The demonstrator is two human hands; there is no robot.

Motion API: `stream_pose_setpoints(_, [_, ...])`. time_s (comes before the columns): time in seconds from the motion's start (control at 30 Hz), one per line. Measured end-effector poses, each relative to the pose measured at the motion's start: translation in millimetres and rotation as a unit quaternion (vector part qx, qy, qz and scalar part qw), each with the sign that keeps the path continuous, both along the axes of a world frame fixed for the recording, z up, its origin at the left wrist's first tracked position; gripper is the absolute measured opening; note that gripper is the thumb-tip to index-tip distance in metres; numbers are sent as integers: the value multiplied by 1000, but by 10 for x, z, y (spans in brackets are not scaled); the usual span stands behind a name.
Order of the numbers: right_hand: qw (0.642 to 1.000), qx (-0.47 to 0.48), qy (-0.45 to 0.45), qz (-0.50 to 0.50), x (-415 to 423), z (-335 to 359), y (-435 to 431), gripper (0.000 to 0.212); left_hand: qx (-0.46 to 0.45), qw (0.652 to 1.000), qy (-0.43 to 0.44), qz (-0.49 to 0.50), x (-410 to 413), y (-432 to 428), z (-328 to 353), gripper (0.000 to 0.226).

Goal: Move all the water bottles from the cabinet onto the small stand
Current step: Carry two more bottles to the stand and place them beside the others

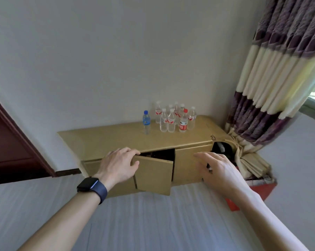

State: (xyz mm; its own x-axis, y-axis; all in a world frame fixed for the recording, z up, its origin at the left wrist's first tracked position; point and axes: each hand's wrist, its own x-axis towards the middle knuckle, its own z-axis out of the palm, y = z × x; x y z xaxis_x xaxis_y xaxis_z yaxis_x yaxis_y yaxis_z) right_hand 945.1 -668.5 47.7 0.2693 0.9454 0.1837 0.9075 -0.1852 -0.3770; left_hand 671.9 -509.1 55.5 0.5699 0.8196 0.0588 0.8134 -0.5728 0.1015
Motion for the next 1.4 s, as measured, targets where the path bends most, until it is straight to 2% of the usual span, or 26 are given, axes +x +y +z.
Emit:
stream_pose_setpoints(0.17, [999, -20, 13, 21, 376, -271, 930, 37, -26, 999, 13, 19, 332, 840, -288, 38])
stream_pose_setpoints(0.57, [989, -135, 49, -16, 1072, -865, 2953, 39, -115, 992, 29, -43, 1581, 3160, -1120, 43])
stream_pose_setpoints(0.87, [974, -204, 100, -10, 1869, -1477, 4279, 42, -176, 981, 66, -52, 2665, 4310, -1669, 50])
stream_pose_setpoints(1.0, [966, -232, 115, 3, 2256, -1736, 5120, 57, -200, 977, 68, -8, 3087, 4746, -1791, 62])
stream_pose_setpoints(1.13, [962, -198, 186, 5, 2488, -1788, 5984, 78, -206, 976, 68, 13, 3447, 5200, -1802, 78])
stream_pose_setpoints(1.23, [968, -196, 153, 18, 2607, -1934, 6527, 67, -166, 982, 89, 29, 3706, 5615, -1835, 74])
stream_pose_setpoints(1.33, [963, -249, 100, 28, 2602, -2111, 6790, 40, -172, 976, 132, 21, 3865, 5838, -1960, 51])
stream_pose_setpoints(1.4, [961, -258, 97, 19, 2564, -2145, 6843, 32, -184, 974, 133, 17, 3922, 5894, -2056, 38])
